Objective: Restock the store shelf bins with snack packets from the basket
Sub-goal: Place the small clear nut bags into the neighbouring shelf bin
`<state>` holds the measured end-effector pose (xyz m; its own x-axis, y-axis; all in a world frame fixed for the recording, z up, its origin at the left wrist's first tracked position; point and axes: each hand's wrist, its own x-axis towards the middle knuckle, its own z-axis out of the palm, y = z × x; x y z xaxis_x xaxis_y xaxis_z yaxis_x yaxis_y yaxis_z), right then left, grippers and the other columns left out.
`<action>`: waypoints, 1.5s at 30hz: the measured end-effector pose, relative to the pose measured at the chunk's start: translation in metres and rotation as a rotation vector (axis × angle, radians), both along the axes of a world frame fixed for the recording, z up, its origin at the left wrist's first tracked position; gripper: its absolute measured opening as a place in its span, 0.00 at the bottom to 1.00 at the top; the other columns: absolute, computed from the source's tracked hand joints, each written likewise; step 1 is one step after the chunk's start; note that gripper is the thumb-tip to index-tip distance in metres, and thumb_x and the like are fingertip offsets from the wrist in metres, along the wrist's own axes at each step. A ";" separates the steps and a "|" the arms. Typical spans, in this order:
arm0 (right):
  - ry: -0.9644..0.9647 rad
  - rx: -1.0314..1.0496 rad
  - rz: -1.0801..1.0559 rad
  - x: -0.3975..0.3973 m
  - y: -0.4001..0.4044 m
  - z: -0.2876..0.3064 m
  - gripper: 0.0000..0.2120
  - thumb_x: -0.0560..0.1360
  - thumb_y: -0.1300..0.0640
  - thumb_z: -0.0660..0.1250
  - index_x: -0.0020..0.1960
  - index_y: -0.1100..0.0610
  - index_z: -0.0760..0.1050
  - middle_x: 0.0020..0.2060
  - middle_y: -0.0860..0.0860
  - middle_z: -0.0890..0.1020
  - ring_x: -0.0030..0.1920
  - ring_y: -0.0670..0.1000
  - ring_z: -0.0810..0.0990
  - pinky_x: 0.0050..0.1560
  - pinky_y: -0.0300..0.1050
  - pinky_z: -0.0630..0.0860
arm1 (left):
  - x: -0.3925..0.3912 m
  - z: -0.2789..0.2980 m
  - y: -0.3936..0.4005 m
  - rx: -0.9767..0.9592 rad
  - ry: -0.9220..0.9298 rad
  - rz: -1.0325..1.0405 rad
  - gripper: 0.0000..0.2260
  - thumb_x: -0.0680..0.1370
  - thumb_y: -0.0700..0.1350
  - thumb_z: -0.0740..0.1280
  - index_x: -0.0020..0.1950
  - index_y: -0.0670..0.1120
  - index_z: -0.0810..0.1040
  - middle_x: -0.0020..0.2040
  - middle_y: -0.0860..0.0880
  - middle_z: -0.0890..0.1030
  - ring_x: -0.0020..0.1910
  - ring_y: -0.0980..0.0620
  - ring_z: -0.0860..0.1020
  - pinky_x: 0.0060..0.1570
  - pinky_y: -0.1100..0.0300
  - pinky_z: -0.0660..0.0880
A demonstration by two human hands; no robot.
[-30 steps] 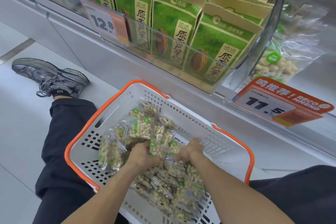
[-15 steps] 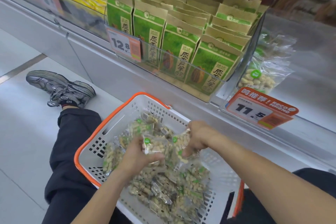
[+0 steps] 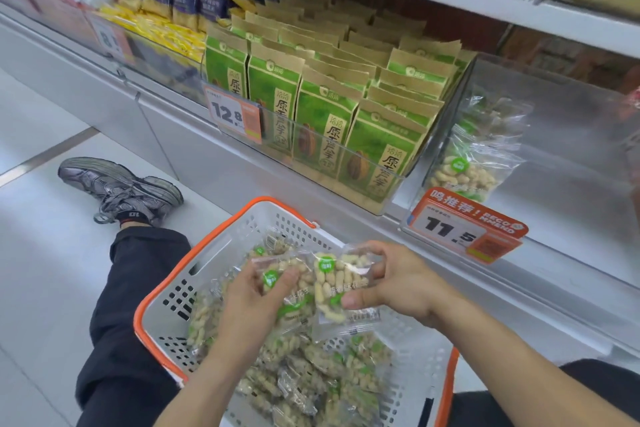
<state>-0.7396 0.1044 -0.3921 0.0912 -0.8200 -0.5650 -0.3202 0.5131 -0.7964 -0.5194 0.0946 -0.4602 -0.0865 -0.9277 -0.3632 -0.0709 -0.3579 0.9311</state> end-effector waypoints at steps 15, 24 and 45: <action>-0.088 -0.291 0.134 0.017 0.000 0.003 0.33 0.72 0.63 0.76 0.70 0.48 0.65 0.56 0.49 0.82 0.57 0.44 0.82 0.57 0.41 0.79 | -0.007 0.037 0.009 -0.048 0.148 -0.081 0.31 0.68 0.68 0.67 0.63 0.49 0.73 0.55 0.45 0.83 0.50 0.54 0.84 0.48 0.55 0.81; -0.044 -0.402 0.315 0.016 0.000 0.007 0.41 0.73 0.51 0.76 0.76 0.32 0.55 0.69 0.47 0.74 0.68 0.46 0.74 0.62 0.52 0.79 | -0.016 0.059 0.016 -0.190 -0.004 -0.188 0.24 0.69 0.52 0.75 0.60 0.50 0.68 0.48 0.52 0.85 0.46 0.56 0.84 0.43 0.66 0.78; 0.045 -1.062 -0.177 -0.060 0.039 0.110 0.27 0.59 0.51 0.81 0.56 0.51 0.76 0.46 0.40 0.85 0.41 0.42 0.85 0.39 0.33 0.79 | -0.083 0.165 -0.004 -0.846 -0.126 -0.456 0.32 0.72 0.66 0.64 0.74 0.57 0.63 0.65 0.57 0.74 0.64 0.61 0.74 0.57 0.73 0.70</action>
